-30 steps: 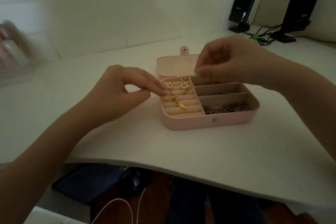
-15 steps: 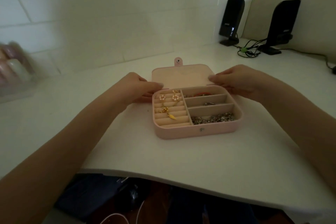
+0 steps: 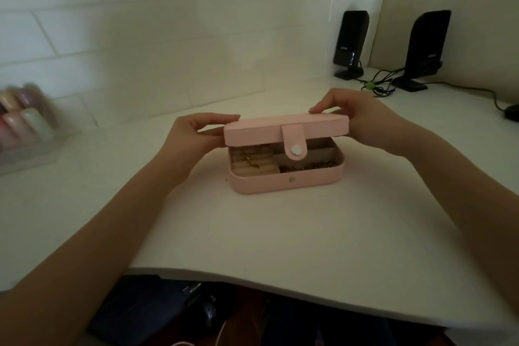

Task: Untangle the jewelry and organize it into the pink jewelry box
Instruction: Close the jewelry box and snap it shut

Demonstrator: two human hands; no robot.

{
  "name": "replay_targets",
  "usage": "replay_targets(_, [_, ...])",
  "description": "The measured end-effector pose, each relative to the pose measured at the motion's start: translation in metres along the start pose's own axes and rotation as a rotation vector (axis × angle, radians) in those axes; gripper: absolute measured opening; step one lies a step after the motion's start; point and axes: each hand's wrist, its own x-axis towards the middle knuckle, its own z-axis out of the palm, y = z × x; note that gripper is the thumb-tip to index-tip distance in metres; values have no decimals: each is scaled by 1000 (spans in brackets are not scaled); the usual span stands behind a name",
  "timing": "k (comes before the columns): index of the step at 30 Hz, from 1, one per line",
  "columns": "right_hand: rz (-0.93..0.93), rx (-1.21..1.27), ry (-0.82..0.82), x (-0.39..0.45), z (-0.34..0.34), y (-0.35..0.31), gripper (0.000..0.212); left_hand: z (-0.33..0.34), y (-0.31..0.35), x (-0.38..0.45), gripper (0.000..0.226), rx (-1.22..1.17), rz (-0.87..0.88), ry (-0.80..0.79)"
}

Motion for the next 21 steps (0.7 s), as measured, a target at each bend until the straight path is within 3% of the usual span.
replay_targets(5, [-5,-13,-74,-1,-2,0,35,-20,4,5,37,-464,-133,-4])
replay_targets(7, [28,21,-53,0,-5,-2,37,-16,3,3,30,-335,-128,-129])
replay_targets(8, [50,47,-22,1,-6,-3,39,-13,4,1,39,-262,-148,-220])
replay_targets(11, [56,113,-6,-1,3,-4,30,-3,-3,-4,104,-107,-175,-458])
replay_targets(12, [43,101,-50,-2,9,-5,26,-1,-5,-6,115,-28,-138,-511])
replay_targets(16, [56,13,-134,2,25,-1,29,3,0,-13,110,150,-40,-460])
replay_targets(21, [-5,-93,205,-10,28,-8,20,7,-2,-16,111,262,33,-451])
